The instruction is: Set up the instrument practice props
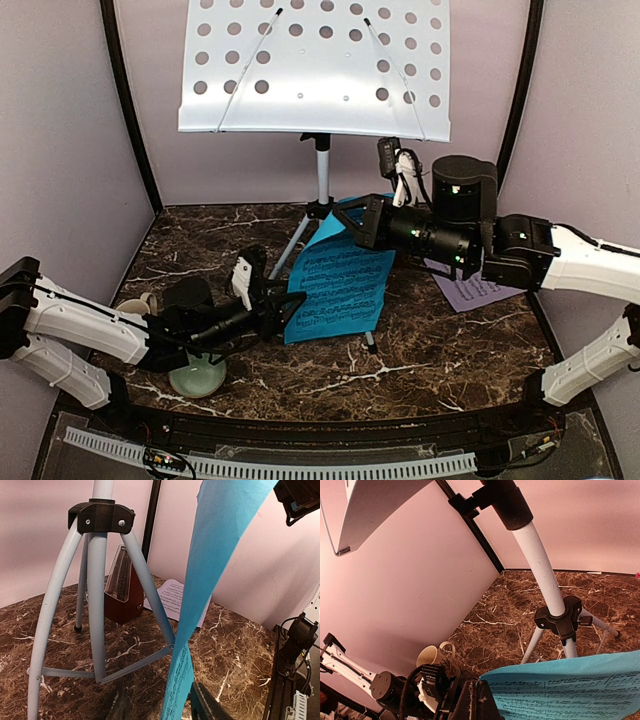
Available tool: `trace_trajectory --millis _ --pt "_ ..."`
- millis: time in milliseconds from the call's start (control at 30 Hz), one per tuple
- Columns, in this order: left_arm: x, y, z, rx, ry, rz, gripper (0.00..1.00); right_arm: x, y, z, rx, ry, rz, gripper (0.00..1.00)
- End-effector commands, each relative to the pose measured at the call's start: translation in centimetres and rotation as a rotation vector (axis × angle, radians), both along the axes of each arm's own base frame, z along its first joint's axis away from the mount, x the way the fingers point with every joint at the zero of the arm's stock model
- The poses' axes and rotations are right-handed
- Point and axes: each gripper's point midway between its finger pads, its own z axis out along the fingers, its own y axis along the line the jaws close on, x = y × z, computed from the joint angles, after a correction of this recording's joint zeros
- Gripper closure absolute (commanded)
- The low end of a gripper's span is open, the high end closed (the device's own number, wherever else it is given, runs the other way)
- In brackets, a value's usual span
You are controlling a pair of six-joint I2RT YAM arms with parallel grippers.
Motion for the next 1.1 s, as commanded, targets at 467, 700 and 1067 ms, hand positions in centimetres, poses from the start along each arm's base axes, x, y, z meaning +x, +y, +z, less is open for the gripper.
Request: trace_trajectory --millis 467,700,1067 --pt "0.5 -1.9 4.9 -0.004 -0.109 -0.047 0.53 -0.2 1.2 0.9 0.045 -0.013 0.027 1.00" --pt "1.0 -3.3 6.0 0.035 -0.140 -0.059 0.53 -0.2 1.6 0.8 0.045 -0.009 0.033 1.00" --pt "0.5 -3.2 7.5 0.031 -0.149 -0.083 1.00 -0.5 0.7 1.0 0.040 -0.028 0.040 0.77"
